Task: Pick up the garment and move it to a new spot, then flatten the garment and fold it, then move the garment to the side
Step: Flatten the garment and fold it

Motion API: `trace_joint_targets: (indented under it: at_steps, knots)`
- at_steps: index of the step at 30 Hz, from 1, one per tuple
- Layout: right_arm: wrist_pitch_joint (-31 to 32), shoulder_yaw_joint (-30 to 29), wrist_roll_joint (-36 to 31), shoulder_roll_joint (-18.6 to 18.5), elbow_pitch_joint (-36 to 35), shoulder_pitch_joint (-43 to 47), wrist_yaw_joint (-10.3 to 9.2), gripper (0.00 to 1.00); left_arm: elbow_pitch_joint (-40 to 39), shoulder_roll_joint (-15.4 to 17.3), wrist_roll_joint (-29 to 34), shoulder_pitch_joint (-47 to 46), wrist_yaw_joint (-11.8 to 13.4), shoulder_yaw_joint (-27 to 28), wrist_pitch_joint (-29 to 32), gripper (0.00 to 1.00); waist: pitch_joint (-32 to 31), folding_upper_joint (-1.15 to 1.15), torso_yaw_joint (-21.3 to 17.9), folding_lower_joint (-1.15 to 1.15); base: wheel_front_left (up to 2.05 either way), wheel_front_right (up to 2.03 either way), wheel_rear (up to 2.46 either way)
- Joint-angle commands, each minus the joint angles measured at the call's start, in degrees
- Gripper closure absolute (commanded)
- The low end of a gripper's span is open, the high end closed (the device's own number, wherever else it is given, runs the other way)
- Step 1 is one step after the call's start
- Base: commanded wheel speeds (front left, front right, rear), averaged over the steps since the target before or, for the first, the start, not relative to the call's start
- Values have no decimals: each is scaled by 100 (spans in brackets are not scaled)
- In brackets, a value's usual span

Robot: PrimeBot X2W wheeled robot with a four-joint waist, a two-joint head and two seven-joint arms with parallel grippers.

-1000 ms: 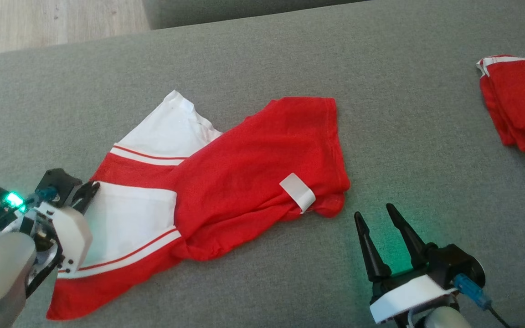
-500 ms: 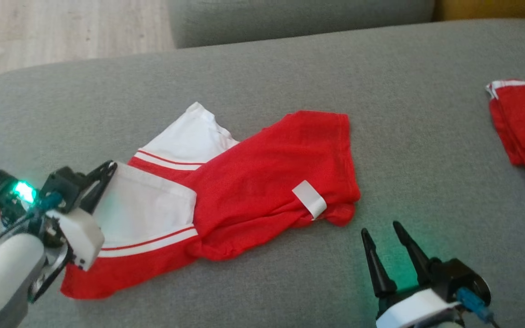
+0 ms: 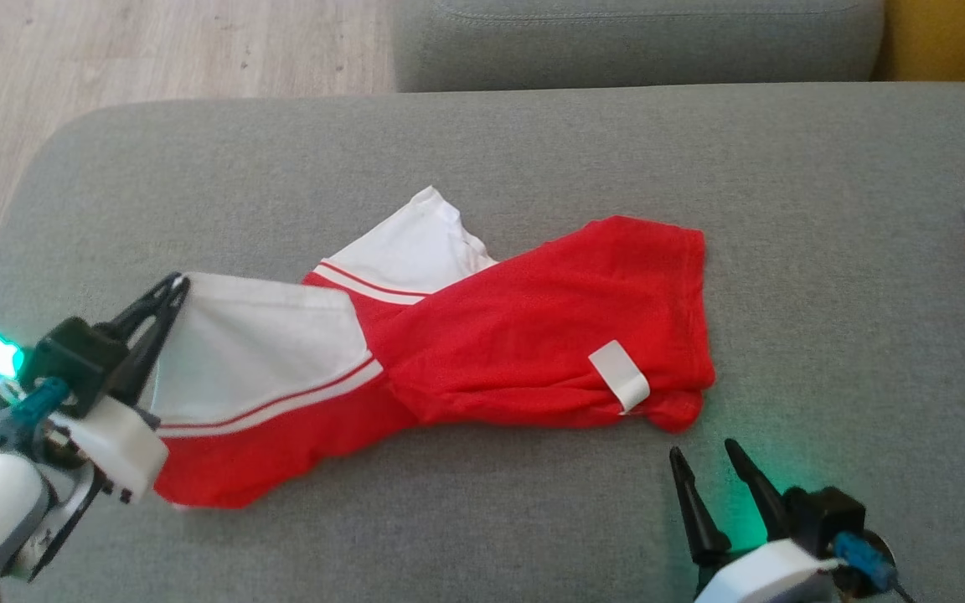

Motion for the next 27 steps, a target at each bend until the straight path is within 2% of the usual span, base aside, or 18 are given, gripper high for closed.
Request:
trace_joint_targets:
  at_steps: [1,9,16,17,27]
  knots:
    - [-63,122,70,-28,-91,-289,39,0,-170,346,45,-185,90,401,-67,100,15,0,33,0,0,0,0]
    - [-63,254,921,-28,155,-503,39,0,-260,601,8,-106,312,564,-135,100,37,0,103,0,0,0,0]
    - [-63,644,2082,-89,255,-698,39,0,-179,706,-53,-84,338,612,-141,100,93,0,121,0,0,0,0]
    - [-63,644,2082,-89,255,-698,39,0,-179,706,-53,-84,338,612,-141,100,93,0,121,0,0,0,0]
    - [-63,1415,3499,-488,321,-970,39,0,14,715,-99,-140,262,612,-175,100,124,0,166,0,0,0,0]
